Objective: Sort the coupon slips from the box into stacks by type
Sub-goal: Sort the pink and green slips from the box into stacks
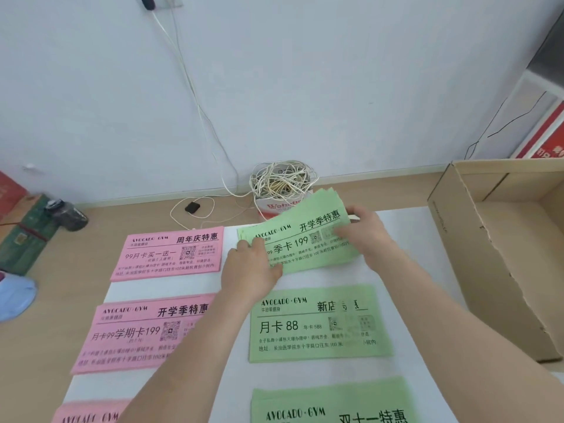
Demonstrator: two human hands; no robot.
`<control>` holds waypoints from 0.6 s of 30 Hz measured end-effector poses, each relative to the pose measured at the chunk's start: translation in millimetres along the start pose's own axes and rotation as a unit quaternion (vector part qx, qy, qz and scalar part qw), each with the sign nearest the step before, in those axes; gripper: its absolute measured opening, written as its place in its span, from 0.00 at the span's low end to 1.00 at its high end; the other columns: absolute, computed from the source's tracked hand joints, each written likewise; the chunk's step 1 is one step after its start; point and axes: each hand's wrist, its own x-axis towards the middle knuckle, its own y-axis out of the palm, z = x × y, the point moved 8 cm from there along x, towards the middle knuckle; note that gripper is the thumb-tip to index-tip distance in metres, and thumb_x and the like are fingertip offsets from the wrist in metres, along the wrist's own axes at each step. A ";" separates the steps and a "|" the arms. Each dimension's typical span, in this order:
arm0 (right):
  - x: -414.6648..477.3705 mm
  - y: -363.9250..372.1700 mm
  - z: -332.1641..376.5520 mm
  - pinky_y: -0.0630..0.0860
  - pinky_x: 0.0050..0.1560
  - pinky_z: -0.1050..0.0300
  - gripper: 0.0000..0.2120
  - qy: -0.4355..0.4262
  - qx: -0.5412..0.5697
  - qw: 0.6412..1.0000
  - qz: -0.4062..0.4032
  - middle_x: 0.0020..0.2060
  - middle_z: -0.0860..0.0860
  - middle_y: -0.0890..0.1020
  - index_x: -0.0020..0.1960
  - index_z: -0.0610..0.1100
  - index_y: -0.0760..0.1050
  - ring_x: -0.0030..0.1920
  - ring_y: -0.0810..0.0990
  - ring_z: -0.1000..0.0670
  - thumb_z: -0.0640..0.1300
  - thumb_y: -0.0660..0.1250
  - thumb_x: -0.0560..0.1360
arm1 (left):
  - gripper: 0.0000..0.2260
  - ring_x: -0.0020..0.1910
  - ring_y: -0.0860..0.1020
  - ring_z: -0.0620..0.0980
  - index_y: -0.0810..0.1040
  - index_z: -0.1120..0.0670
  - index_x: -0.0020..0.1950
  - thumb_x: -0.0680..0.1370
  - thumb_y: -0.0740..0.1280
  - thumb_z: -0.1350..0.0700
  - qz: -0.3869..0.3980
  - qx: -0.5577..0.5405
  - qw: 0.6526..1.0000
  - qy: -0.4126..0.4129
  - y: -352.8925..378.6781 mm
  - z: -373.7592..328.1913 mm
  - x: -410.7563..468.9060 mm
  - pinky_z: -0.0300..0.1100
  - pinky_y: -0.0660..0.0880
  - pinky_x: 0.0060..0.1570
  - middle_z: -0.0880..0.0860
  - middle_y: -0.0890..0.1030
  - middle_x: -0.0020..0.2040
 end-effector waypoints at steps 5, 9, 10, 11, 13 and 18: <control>-2.9 -24.2 11.8 0.79 0.52 0.46 0.16 -0.074 0.053 0.995 0.045 0.43 0.48 0.86 0.50 0.45 0.79 0.43 0.84 0.45 0.25 0.65 0.73 | 0.27 0.53 0.76 0.48 0.65 0.50 0.61 0.68 0.76 0.57 -0.095 -0.379 0.918 -0.063 -17.7 22.7 15.1 0.43 0.72 0.51 0.49 0.77 0.55; -8.7 -35.4 14.6 0.80 0.53 0.46 0.16 -0.111 0.100 0.988 0.039 0.46 0.46 0.86 0.54 0.42 0.78 0.48 0.84 0.43 0.25 0.64 0.74 | 0.15 0.51 0.82 0.50 0.79 0.49 0.49 0.70 0.73 0.67 -0.023 -0.618 0.783 -0.070 -14.1 12.1 21.4 0.49 0.77 0.55 0.48 0.84 0.48; -10.3 -37.6 18.4 0.80 0.51 0.50 0.16 -0.130 0.090 0.987 0.034 0.45 0.48 0.86 0.54 0.43 0.78 0.48 0.84 0.46 0.26 0.64 0.74 | 0.14 0.51 0.82 0.50 0.80 0.49 0.47 0.70 0.73 0.67 -0.032 -0.616 0.785 -0.055 -20.2 9.0 21.8 0.48 0.77 0.54 0.48 0.85 0.47; -12.3 -39.5 23.5 0.80 0.50 0.55 0.16 -0.151 0.082 0.985 0.032 0.44 0.50 0.86 0.53 0.44 0.78 0.47 0.84 0.49 0.26 0.64 0.74 | 0.14 0.50 0.82 0.50 0.79 0.50 0.48 0.70 0.73 0.67 -0.049 -0.622 0.780 -0.041 -26.5 7.7 22.5 0.47 0.77 0.53 0.48 0.85 0.47; -16.2 -42.4 32.0 0.80 0.49 0.58 0.16 -0.184 0.080 0.979 0.033 0.44 0.52 0.86 0.53 0.44 0.78 0.46 0.84 0.51 0.26 0.64 0.74 | 0.19 0.50 0.82 0.49 0.76 0.50 0.52 0.68 0.73 0.70 -0.069 -0.646 0.760 -0.017 -34.8 6.6 25.4 0.45 0.78 0.50 0.49 0.83 0.49; -31.5 -38.4 47.9 0.79 0.54 0.52 0.18 -0.247 0.026 0.967 0.064 0.44 0.51 0.86 0.51 0.46 0.79 0.48 0.84 0.50 0.24 0.64 0.74 | 0.43 0.54 0.79 0.45 0.66 0.42 0.64 0.60 0.72 0.78 0.026 -0.677 0.734 0.047 -26.8 -1.5 29.0 0.39 0.78 0.46 0.48 0.78 0.56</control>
